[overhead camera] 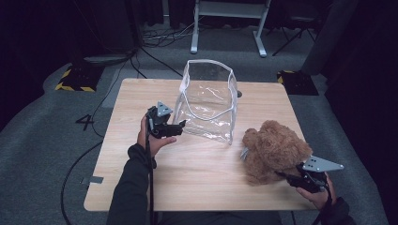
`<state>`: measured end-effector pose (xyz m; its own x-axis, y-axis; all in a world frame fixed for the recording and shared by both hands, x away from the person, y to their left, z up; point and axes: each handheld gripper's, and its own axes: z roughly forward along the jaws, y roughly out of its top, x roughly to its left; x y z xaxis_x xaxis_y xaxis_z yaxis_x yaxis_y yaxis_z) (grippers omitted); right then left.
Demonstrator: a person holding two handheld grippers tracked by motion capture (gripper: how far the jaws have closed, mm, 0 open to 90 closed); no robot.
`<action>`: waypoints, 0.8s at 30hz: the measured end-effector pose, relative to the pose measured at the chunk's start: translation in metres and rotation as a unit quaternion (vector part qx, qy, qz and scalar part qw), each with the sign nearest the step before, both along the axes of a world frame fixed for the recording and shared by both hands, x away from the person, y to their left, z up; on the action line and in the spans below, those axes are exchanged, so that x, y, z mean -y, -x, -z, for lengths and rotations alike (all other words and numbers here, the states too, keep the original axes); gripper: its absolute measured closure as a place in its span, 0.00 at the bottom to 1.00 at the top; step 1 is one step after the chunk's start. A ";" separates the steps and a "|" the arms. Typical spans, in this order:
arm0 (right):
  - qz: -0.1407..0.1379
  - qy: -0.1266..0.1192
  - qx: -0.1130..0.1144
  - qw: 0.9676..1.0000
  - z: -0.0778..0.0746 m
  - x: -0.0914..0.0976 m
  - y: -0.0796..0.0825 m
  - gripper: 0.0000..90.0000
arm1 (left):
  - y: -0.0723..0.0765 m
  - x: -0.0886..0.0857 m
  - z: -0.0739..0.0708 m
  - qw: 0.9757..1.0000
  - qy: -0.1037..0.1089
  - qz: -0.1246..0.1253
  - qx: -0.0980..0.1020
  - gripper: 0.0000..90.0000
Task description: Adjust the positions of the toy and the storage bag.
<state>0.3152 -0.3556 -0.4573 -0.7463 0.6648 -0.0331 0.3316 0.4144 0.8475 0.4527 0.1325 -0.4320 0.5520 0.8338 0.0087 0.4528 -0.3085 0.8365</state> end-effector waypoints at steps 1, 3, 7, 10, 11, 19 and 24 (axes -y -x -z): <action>0.002 -0.001 -0.001 1.000 0.000 0.001 0.000 0.70 | -0.005 0.003 0.002 1.000 -0.005 0.006 -0.010 0.24; 0.004 -0.001 0.000 1.000 0.000 0.002 0.000 0.69 | -0.011 0.010 0.007 0.999 -0.031 0.002 -0.017 0.30; 0.004 -0.006 -0.002 1.000 0.001 0.003 0.000 0.69 | -0.022 0.018 0.015 0.999 -0.031 -0.006 -0.028 0.36; 0.003 -0.005 0.000 1.000 0.001 0.003 0.001 0.69 | -0.027 0.018 0.019 0.999 -0.018 0.000 -0.032 0.40; 0.002 -0.005 0.000 1.000 0.001 0.003 0.001 0.69 | -0.028 0.018 0.020 0.999 -0.028 -0.001 -0.030 0.46; -0.001 -0.006 -0.001 1.000 0.002 0.003 0.001 0.69 | -0.027 0.011 0.021 0.999 -0.034 -0.001 -0.023 0.96; -0.002 -0.007 -0.001 1.000 0.002 0.004 0.002 0.69 | -0.010 0.021 0.018 0.998 -0.039 0.049 -0.022 0.97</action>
